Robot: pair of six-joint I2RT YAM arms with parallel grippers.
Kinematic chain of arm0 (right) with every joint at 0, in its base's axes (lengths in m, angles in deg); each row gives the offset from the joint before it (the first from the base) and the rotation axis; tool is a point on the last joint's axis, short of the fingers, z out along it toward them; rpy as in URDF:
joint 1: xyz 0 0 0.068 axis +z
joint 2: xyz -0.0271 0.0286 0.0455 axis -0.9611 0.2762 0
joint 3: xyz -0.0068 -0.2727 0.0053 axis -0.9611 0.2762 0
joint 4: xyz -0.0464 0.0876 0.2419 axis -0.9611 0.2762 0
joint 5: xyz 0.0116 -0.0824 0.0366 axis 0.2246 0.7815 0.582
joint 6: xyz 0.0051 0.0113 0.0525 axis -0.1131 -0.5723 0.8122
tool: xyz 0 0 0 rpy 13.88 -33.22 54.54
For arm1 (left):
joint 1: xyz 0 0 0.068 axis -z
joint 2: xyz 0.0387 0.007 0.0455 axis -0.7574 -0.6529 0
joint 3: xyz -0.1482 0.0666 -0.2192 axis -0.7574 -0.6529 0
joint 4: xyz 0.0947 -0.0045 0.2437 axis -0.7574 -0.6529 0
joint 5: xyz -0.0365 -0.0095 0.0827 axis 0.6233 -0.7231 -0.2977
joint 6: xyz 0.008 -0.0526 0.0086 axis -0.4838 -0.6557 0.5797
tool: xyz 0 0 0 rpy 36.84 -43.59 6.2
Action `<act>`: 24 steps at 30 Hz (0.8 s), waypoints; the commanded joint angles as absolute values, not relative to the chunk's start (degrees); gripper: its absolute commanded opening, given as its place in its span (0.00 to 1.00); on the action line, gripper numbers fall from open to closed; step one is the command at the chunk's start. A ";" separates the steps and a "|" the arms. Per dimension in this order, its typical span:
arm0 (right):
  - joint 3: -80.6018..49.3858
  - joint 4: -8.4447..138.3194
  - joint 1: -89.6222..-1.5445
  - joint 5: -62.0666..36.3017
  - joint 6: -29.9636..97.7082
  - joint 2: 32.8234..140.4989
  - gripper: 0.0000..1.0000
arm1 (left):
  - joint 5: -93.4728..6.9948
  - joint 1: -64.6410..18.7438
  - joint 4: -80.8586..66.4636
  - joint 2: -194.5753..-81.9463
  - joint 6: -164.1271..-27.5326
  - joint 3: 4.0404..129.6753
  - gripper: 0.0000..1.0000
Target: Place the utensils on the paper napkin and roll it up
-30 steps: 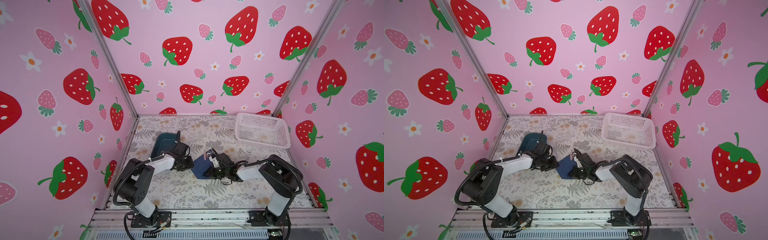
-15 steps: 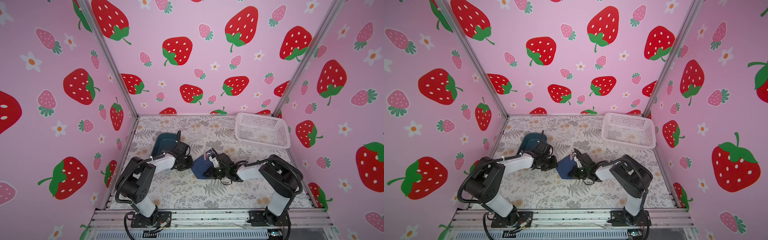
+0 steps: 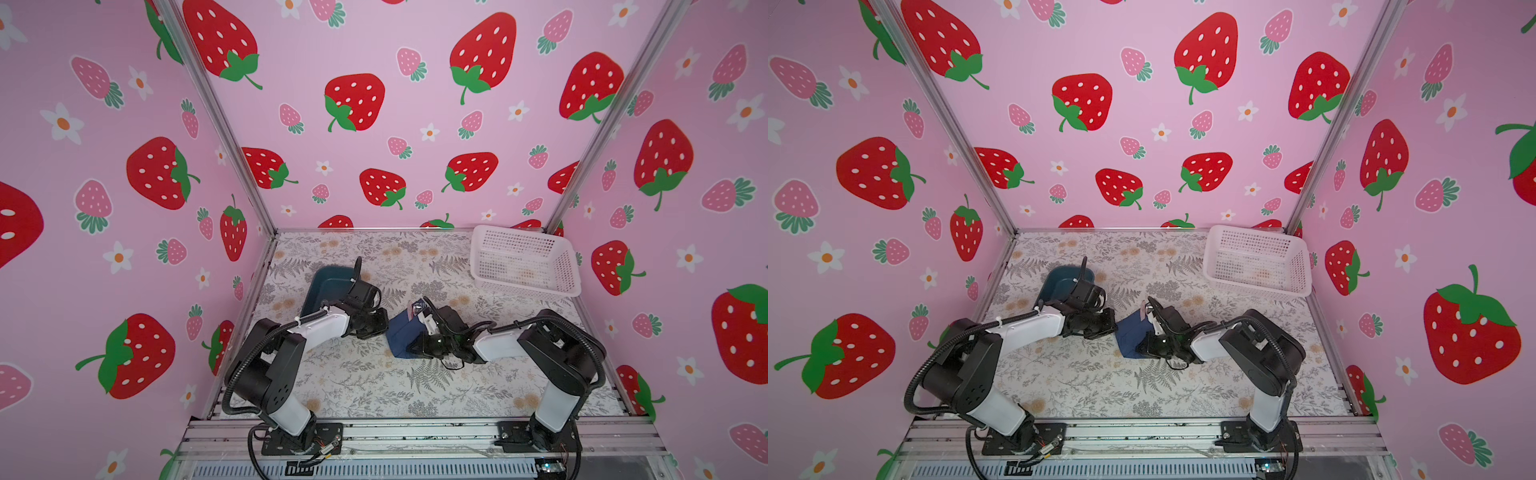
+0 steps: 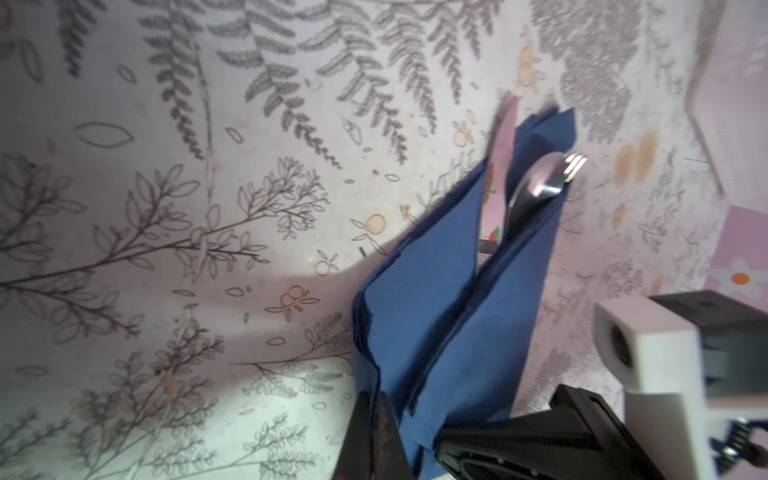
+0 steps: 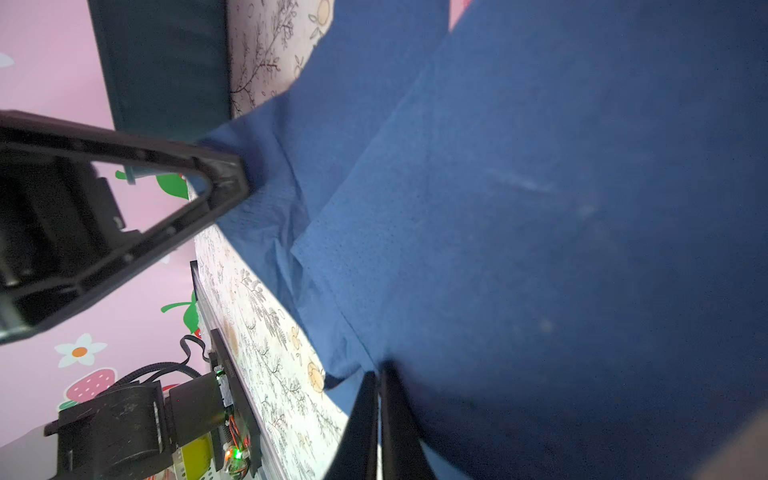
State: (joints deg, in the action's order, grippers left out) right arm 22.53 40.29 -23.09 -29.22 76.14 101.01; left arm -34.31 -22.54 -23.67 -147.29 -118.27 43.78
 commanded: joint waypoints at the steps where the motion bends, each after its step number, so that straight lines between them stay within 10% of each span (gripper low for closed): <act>1: 22.98 43.19 -22.80 -28.14 75.95 101.93 0.09 | -31.34 -22.04 -24.42 -145.49 -119.09 46.37 0.00; 24: 24.71 42.91 -23.23 -25.26 75.12 94.23 0.12 | -28.69 -17.86 -22.05 -149.22 -123.17 50.61 0.00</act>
